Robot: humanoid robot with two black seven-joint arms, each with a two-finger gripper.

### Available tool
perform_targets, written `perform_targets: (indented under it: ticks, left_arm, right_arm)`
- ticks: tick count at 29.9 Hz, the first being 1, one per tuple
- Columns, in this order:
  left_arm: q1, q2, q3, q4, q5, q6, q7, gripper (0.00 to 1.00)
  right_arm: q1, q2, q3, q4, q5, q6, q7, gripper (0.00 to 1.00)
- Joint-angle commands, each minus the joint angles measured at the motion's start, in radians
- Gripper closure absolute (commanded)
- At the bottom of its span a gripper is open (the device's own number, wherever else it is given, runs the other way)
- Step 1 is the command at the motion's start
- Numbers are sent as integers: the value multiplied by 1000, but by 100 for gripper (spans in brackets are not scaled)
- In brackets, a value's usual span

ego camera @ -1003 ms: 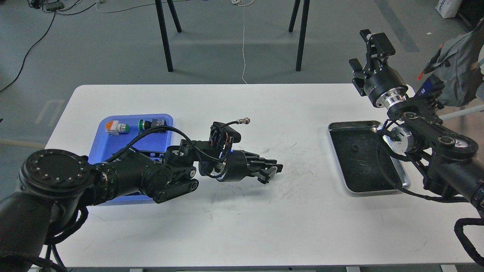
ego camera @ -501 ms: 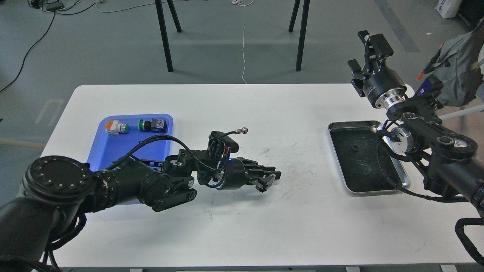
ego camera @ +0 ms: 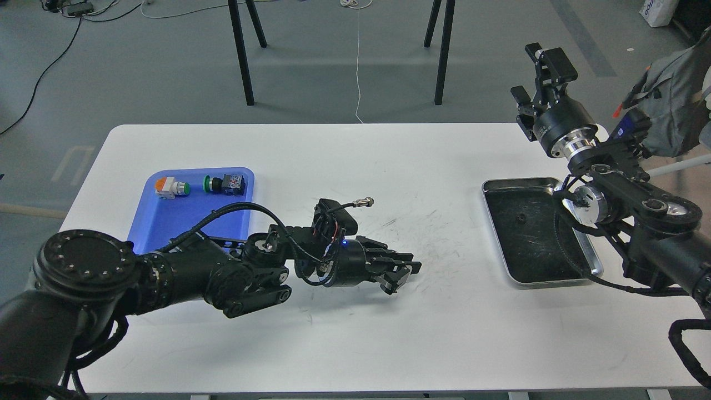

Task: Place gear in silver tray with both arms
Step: 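Lower the left gripper to the table center and release the gear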

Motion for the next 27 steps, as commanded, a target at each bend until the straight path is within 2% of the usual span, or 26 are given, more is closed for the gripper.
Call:
perform_targets:
  ticks: [1,6,17,27]
  left_arm:
    - [2,0,1,1,7,1,0,90]
    - [0,0,-1,1,7,0,0,88]
    - [3,0,-8,-1,-7,-10,0,66]
    - [3,0,-45,-1,-11,-14,0,57]
  right_arm:
    - [0,2,-1,0,0,0,0,5]
    - [0,0,-1,0,-2,0,0,5]
    - [11,2,-33,0,0,0,0,5]
    - [11,2,-37,1,-2,0,0,5]
